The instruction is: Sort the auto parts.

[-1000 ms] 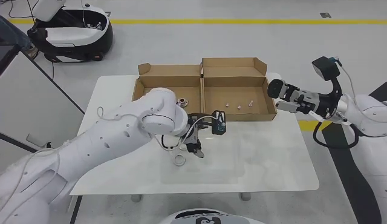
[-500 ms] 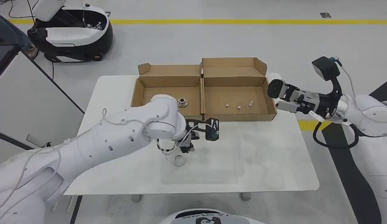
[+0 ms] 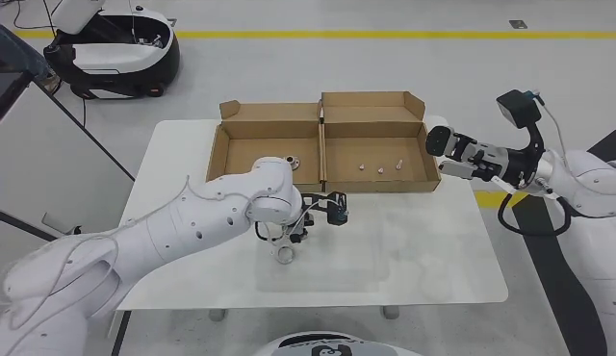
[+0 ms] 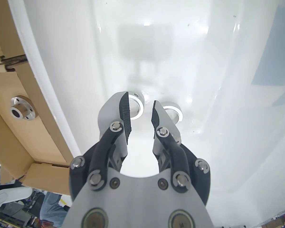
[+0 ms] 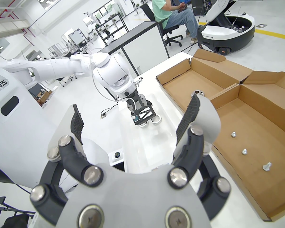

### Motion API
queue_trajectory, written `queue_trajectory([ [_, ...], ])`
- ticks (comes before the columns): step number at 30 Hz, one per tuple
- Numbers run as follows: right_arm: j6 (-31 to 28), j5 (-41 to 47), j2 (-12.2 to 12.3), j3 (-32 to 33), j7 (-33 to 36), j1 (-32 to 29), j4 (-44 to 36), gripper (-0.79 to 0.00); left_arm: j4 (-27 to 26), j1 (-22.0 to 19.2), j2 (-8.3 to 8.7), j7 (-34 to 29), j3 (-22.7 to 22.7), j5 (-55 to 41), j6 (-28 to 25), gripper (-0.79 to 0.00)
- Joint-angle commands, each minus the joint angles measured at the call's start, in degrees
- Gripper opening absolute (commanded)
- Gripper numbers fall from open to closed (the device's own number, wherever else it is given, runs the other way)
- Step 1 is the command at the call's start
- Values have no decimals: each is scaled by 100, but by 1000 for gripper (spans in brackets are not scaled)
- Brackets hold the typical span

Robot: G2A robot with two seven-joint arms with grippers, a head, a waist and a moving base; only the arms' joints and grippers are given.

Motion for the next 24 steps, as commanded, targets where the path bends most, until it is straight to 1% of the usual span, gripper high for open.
queue_trajectory([
  [1, 0, 0, 0, 0, 0, 0, 0, 0, 74, 7, -33, 12, 7, -8, -1, -551],
  [3, 0, 0, 0, 0, 0, 0, 0, 0, 142, 16, -61, 9, 12, -4, -16, -585],
  [8, 0, 0, 0, 0, 0, 0, 0, 0, 223, 43, -84, -22, -24, -1, -17, -603],
  [11, 0, 0, 0, 0, 0, 0, 0, 0, 207, 62, -84, -111, -36, 44, 20, -594],
  [19, 0, 0, 0, 0, 0, 0, 0, 0, 166, 116, -94, -251, -29, 220, 93, -619],
  [23, 0, 0, 0, 0, 0, 0, 0, 0, 180, 142, -113, -301, -21, 351, 143, -640],
  [24, 0, 0, 0, 0, 0, 0, 0, 0, 190, 148, -119, -311, -17, 386, 153, -656],
])
